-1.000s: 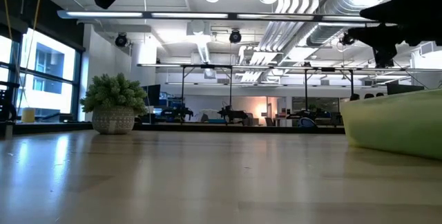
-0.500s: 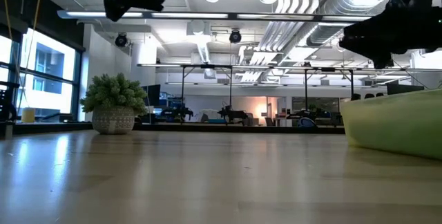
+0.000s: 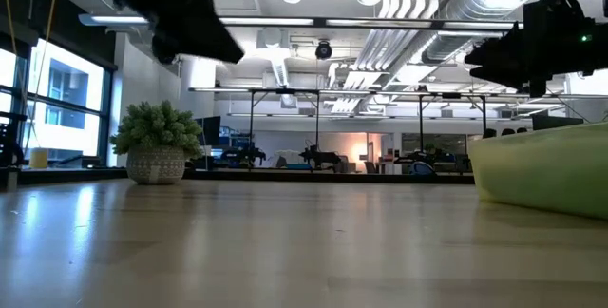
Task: Roll microfiber towels into tight, uniform cylinder then place into a basket
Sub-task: Return to Home Position
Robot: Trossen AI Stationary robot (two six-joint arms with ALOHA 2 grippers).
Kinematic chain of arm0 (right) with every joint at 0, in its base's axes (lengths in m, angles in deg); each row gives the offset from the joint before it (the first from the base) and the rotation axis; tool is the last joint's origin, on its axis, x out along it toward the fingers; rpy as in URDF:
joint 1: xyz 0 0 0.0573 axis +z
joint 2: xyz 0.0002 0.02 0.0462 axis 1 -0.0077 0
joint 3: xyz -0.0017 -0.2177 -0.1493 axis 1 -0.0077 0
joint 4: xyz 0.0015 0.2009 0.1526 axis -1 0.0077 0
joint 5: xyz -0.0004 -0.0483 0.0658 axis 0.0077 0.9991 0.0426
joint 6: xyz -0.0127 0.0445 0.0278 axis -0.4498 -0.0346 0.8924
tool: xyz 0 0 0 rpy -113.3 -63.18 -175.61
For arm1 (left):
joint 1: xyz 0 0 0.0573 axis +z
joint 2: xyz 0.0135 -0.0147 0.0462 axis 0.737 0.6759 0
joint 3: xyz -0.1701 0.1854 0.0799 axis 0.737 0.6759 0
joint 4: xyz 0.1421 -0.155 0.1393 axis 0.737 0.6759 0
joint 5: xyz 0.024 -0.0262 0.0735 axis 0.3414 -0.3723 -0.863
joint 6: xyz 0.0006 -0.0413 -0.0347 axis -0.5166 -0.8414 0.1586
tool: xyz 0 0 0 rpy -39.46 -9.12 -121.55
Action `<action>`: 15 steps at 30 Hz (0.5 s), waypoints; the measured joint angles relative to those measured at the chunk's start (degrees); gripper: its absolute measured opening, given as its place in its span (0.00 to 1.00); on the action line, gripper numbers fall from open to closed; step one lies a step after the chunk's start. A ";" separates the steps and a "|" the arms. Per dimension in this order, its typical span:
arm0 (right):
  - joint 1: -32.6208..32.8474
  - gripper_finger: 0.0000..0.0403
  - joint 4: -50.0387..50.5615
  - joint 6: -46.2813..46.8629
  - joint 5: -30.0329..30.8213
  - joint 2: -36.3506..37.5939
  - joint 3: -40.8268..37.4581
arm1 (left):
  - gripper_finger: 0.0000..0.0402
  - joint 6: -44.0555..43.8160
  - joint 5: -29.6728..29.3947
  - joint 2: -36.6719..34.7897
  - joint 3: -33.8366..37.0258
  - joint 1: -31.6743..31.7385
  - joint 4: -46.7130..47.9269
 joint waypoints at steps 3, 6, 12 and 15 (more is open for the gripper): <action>0.00 0.51 0.00 0.00 -0.25 0.01 -0.02 | 0.18 -2.11 -0.14 -3.20 3.40 0.95 2.46; 0.02 0.51 -0.04 0.02 -0.58 -0.07 -0.02 | 0.18 -4.36 -0.48 -8.31 8.08 1.97 3.85; 0.02 0.51 0.02 0.02 -0.71 -0.34 -0.02 | 0.18 -5.55 -0.42 -19.41 18.44 2.63 1.27; 0.02 0.51 0.02 0.02 -0.73 -0.34 -0.02 | 0.18 -5.73 -0.47 -24.82 23.02 2.63 -0.91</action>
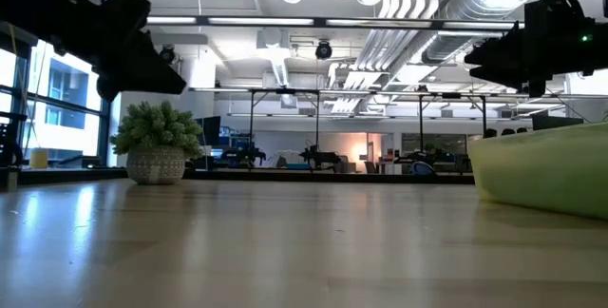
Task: Roll microfiber towels into tight, uniform cylinder then place into a basket
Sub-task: Return to Home Position
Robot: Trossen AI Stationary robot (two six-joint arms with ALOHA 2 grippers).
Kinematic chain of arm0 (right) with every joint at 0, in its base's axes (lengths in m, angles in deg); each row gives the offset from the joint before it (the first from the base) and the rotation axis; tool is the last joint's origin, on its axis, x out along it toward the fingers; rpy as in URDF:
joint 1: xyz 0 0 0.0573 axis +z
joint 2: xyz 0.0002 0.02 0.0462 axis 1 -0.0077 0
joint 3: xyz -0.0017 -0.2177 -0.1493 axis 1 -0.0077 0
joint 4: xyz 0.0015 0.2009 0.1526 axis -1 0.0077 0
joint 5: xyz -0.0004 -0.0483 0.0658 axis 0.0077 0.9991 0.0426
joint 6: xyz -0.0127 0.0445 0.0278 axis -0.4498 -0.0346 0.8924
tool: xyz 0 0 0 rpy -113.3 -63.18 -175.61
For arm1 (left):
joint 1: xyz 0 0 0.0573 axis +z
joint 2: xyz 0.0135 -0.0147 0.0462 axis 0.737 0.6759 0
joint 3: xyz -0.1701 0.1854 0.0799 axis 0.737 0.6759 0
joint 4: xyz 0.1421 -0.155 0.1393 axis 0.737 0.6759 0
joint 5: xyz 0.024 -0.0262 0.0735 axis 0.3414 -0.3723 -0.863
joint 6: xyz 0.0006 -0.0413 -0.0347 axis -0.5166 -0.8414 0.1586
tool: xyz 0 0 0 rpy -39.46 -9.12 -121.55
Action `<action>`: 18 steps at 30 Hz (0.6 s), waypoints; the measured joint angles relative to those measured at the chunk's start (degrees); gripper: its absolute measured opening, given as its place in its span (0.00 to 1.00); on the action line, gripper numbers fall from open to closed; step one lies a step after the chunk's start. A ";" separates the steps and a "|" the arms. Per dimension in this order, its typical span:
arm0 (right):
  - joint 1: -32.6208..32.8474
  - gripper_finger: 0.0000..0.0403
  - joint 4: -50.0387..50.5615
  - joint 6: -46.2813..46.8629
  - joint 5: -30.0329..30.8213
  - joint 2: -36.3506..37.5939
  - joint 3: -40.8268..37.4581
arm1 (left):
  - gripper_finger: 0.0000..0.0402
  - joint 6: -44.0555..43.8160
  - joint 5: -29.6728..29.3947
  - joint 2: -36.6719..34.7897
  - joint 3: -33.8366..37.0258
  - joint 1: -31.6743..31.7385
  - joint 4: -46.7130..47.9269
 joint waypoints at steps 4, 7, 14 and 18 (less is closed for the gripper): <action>0.00 0.51 -0.02 0.01 0.00 0.00 -0.02 | 0.18 -0.04 -0.01 -6.35 4.71 0.00 -3.68; 0.00 0.51 -0.02 0.02 0.00 0.00 -0.02 | 0.18 0.50 -0.01 -10.01 8.28 0.00 -8.07; 0.00 0.51 -0.01 0.03 -0.04 0.00 -0.02 | 0.18 2.89 1.24 -19.89 15.94 0.00 -13.39; 0.00 0.51 0.00 0.02 -0.19 -0.01 -0.02 | 0.18 4.13 1.12 -23.69 15.92 -0.15 -13.20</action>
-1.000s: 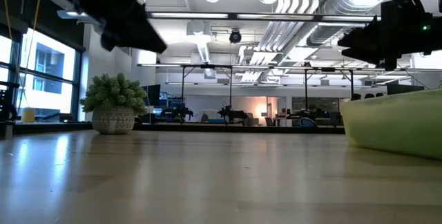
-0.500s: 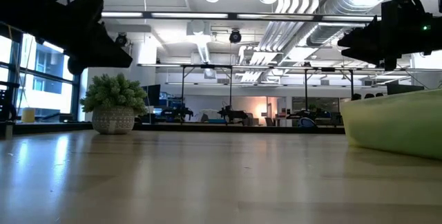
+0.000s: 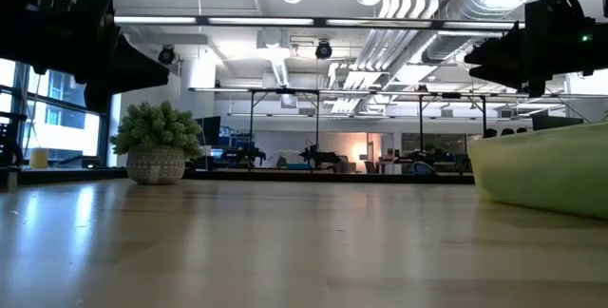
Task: Roll microfiber towels into tight, uniform cylinder then place into a basket
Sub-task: Return to Home Position
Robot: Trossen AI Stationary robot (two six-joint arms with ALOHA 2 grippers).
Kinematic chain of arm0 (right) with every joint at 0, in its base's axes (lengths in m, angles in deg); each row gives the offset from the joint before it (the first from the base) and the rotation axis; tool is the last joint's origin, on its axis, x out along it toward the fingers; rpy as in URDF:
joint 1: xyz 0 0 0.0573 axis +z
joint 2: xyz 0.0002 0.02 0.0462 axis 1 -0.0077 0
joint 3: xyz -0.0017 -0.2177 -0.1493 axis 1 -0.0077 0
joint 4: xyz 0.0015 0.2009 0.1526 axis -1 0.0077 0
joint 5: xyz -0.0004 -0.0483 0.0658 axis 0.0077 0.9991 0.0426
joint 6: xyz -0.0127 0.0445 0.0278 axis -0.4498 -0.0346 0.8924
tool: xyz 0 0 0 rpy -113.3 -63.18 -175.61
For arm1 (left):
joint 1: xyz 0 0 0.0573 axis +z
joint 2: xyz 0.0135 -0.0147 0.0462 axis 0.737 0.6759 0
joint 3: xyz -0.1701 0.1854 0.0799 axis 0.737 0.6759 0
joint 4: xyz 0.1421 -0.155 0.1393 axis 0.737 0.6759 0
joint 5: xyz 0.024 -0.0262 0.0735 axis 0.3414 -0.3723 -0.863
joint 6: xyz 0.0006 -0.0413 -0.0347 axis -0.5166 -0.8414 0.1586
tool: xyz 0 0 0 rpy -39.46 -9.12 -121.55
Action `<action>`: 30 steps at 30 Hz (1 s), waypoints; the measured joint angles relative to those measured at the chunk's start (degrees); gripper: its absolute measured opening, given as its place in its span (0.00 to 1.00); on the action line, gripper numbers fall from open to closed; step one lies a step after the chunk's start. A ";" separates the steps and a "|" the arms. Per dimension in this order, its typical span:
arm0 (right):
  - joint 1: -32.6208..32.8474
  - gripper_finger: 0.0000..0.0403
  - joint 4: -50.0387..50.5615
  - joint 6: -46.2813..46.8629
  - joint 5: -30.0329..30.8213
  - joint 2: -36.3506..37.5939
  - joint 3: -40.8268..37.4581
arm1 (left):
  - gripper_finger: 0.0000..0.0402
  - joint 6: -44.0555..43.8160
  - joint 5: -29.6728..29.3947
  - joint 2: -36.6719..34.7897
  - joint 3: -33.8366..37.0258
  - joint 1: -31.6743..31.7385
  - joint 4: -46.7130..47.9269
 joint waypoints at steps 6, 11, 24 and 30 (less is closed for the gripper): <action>0.01 0.51 -0.02 0.00 -0.19 -0.02 0.00 | 0.18 -1.24 -6.80 -4.99 0.04 0.00 0.73; 0.00 0.51 -0.02 0.00 -0.17 -0.02 0.00 | 0.18 -0.89 -20.28 -7.77 0.04 0.00 4.17; 0.00 0.51 -0.02 0.00 -0.14 -0.02 -0.02 | 0.18 2.60 -21.59 -13.26 0.04 0.17 9.35; 0.00 0.51 0.00 0.00 -0.12 -0.03 -0.02 | 0.18 2.60 -20.97 -20.19 0.04 0.20 9.30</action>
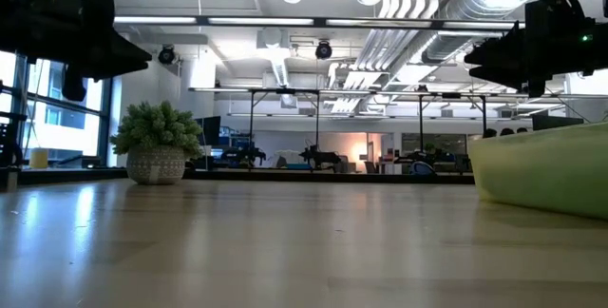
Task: Roll microfiber towels into tight, uniform cylinder then place into a basket
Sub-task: Return to Home Position
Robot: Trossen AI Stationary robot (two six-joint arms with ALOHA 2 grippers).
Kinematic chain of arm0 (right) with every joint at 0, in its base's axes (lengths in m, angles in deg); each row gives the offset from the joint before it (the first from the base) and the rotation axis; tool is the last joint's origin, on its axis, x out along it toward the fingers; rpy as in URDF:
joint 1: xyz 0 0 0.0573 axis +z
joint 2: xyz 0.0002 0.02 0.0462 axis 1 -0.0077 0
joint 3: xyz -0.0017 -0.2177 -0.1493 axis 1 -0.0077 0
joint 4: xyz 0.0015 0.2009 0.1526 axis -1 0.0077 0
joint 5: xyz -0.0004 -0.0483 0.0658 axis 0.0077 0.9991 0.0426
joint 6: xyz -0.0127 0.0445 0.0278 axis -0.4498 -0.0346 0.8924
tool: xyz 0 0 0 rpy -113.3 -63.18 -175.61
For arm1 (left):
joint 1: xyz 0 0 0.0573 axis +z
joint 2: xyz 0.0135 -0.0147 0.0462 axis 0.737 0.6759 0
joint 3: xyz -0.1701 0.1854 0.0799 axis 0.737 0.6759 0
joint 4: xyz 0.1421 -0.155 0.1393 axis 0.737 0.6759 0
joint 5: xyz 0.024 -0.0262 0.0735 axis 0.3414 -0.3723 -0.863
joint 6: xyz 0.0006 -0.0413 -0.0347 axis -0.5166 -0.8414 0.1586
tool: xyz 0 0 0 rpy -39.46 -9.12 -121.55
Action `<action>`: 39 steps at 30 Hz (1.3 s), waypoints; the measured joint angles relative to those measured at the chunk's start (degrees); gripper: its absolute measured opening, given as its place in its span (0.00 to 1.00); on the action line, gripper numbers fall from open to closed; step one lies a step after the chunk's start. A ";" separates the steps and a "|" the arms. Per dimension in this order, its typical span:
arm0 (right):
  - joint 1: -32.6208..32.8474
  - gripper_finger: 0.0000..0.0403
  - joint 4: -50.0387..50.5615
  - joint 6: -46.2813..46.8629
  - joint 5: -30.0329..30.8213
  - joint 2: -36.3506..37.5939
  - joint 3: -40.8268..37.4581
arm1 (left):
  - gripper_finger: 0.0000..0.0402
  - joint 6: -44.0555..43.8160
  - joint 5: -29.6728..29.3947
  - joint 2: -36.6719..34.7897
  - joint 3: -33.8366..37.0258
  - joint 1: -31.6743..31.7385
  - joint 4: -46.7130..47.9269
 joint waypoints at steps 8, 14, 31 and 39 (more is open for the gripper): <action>0.00 0.51 -0.02 0.00 0.02 0.02 0.00 | 0.18 0.00 0.50 -2.83 -0.07 1.52 -0.53; -0.02 0.51 -0.04 0.00 -0.04 1.02 0.00 | 0.18 0.00 0.79 -2.90 -0.04 4.16 0.25; -24.20 0.51 -0.04 0.00 -0.31 1.35 0.00 | 0.19 0.00 0.72 -2.90 -0.04 16.07 0.22; -37.34 0.51 -0.04 0.00 -0.33 1.27 0.00 | 0.19 0.00 0.66 -2.90 -0.04 21.89 0.22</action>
